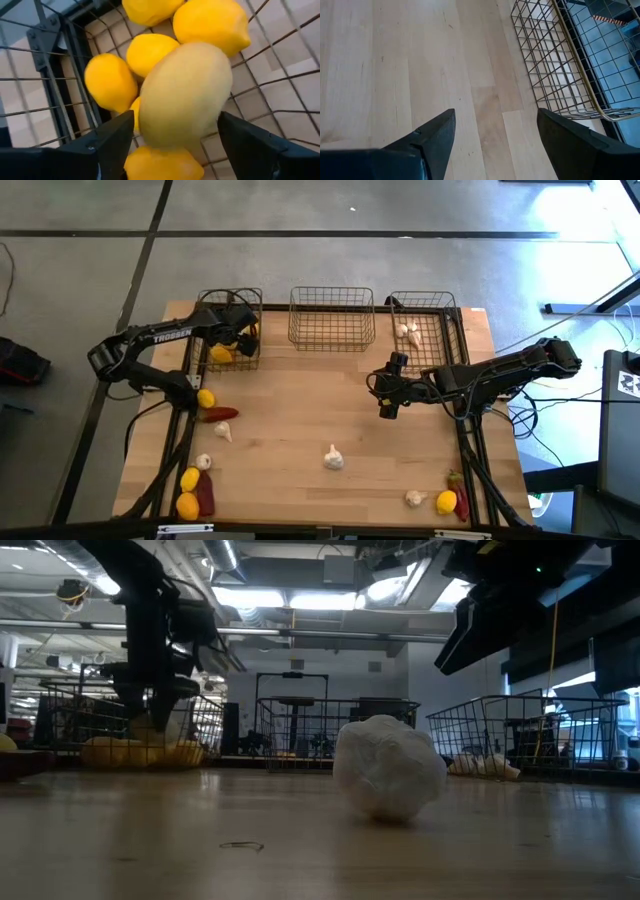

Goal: Sort produce into baskets
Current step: Put the yellow lemon into the left gold wire basket, then put the red chili pepper into the middle gold wire basket

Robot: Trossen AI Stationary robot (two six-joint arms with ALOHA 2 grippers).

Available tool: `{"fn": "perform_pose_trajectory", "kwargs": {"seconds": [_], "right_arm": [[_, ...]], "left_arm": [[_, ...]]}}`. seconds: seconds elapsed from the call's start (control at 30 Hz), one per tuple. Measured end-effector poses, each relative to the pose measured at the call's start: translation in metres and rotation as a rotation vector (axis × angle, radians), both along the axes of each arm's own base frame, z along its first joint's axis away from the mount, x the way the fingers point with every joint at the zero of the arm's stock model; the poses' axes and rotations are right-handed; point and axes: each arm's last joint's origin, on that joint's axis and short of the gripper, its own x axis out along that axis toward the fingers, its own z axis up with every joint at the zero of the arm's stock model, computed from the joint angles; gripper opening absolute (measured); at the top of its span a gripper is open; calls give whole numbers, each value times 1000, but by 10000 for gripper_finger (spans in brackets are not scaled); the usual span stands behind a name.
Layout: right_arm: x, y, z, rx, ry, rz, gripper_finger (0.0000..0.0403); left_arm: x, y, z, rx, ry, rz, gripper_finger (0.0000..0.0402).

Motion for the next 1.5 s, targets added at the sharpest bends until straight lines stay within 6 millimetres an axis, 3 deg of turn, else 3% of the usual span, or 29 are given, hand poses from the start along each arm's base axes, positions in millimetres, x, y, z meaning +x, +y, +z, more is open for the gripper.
{"fn": "perform_pose_trajectory", "kwargs": {"seconds": [0.23, 0.43, 0.57, 0.83, 1.13, 1.5], "right_arm": [[0, 0, 0, 0, -1, 0, 276], [0, 0, 0, 0, -2, 0, 276], [0, 0, 0, 0, -2, -1, 276], [0, 1, 0, 18, 8, 12, 276], [0, 2, -1, 57, 14, 42, 276], [0, 2, -1, 63, 9, 46, 276]], "left_arm": [[0, -11, 35, 48, -92, -55, 284], [3, -36, 66, 20, -264, -214, 284], [7, -58, 76, -36, -359, -375, 285], [20, -102, 78, -137, -411, -638, 285], [33, -114, 77, -166, -491, -589, 285], [33, -154, 73, -241, -424, -800, 285]]}}
